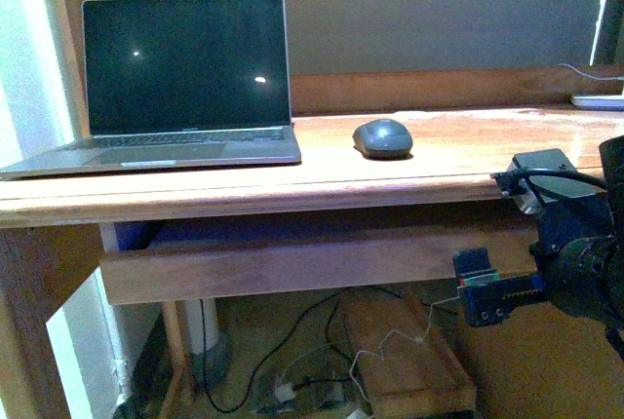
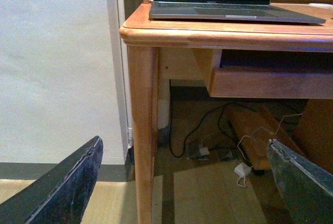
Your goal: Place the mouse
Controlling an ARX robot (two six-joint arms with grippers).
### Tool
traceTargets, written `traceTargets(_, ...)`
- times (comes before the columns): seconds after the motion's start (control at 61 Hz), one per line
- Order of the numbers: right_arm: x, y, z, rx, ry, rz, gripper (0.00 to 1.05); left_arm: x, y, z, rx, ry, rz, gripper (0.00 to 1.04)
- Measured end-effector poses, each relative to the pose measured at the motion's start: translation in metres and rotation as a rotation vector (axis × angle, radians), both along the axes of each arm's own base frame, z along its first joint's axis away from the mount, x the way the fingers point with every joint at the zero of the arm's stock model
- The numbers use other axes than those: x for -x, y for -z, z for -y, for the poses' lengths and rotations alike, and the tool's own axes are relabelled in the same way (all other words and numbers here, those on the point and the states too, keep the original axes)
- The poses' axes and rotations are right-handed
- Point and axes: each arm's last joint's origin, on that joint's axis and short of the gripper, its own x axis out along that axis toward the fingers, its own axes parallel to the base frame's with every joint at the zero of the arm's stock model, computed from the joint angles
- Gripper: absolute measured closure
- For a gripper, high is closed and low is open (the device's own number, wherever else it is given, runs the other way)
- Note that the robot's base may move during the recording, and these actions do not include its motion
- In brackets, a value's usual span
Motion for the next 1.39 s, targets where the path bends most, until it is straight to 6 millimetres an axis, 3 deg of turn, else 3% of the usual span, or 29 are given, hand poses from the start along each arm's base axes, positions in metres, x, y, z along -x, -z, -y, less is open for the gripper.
traceTargets(0.18,0.014,-0.024,0.015,-0.102,-0.028,0.021,0.07,0.000,0.000,0.000,0.000,0.000,0.000,0.08)
traceTargets(0.311,0.052,-0.059,0.036,-0.202,-0.015,0.085,0.07,0.000,0.000,0.000,0.000,0.000,0.000,0.08)
traceTargets(0.41,0.088,-0.070,0.050,-0.266,0.001,0.109,0.07,0.000,0.000,0.000,0.000,0.000,0.000,0.08)
traceTargets(0.541,0.135,-0.067,0.059,-0.354,-0.009,0.085,0.07,0.000,0.000,0.000,0.000,0.000,0.000,0.08)
traceTargets(0.705,0.201,-0.050,0.043,-0.483,-0.092,0.078,0.07,0.000,0.000,0.000,0.000,0.000,0.000,0.08)
traceTargets(0.984,0.251,-0.021,0.016,-0.578,-0.194,0.102,0.07,0.000,0.000,0.000,0.000,0.000,0.000,0.08)
traceTargets(1.131,0.269,-0.007,0.022,-0.250,0.076,0.276,0.33,0.000,0.000,0.000,0.000,0.000,0.000,0.08)
traceTargets(1.393,0.275,-0.009,0.036,-0.117,0.077,0.322,0.77,0.000,0.000,0.000,0.000,0.000,0.000,0.08)
